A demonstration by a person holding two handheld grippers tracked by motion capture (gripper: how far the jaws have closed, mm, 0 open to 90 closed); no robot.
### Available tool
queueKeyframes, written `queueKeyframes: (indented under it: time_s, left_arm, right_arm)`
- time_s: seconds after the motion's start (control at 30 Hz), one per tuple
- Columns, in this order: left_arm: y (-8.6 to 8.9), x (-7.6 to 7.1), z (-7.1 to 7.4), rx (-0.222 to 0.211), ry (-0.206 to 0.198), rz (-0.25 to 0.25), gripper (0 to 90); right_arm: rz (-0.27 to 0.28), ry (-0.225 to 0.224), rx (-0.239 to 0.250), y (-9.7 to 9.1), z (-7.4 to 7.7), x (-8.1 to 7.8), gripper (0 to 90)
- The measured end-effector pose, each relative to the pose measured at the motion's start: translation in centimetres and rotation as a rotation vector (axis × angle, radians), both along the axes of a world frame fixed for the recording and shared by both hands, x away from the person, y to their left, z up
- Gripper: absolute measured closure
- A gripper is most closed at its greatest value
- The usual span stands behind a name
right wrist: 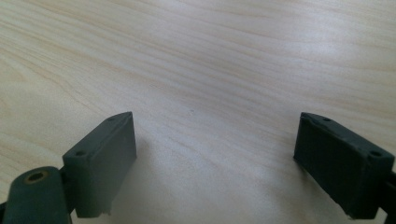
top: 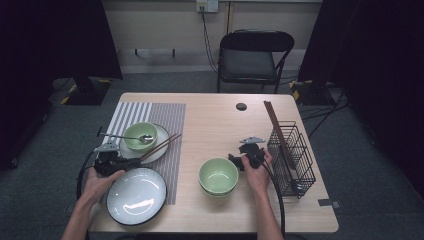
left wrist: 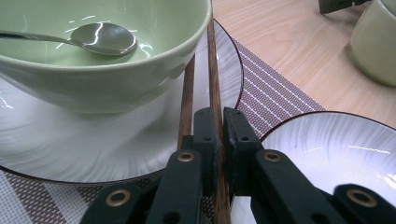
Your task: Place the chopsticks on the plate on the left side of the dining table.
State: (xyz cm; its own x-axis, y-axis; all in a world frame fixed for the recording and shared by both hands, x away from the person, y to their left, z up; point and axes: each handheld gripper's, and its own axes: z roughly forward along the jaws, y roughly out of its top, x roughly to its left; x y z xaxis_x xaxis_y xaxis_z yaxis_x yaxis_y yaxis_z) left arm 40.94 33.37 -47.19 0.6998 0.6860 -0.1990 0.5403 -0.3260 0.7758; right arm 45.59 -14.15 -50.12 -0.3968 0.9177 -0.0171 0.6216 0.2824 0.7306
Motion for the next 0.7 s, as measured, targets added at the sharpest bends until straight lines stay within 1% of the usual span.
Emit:
queueKeyframes:
  time_s: [0.1, 0.37, 0.6, 0.7]
  left_arm:
    - [0.05, 0.03, -0.04, -0.007, 0.0, 0.003, 84.5]
    - [0.05, 0.02, -0.03, -0.005, 0.0, 0.01, 83.6]
    - [0.05, 0.03, 0.0, 0.006, -0.003, 0.015, 82.9]
    - [0.1, 0.08, -0.08, 0.003, -0.002, 0.018, 81.7]
  right_arm:
    - [0.0, 0.0, 0.0, 0.0, 0.0, 0.0, 12.0]
    - [0.0, 0.0, 0.0, 0.0, 0.0, 0.0, 12.0]
    - [0.0, 0.0, 0.0, 0.0, 0.0, 0.0, 12.0]
    - [0.0, 0.0, 0.0, 0.0, 0.0, 0.0, 12.0]
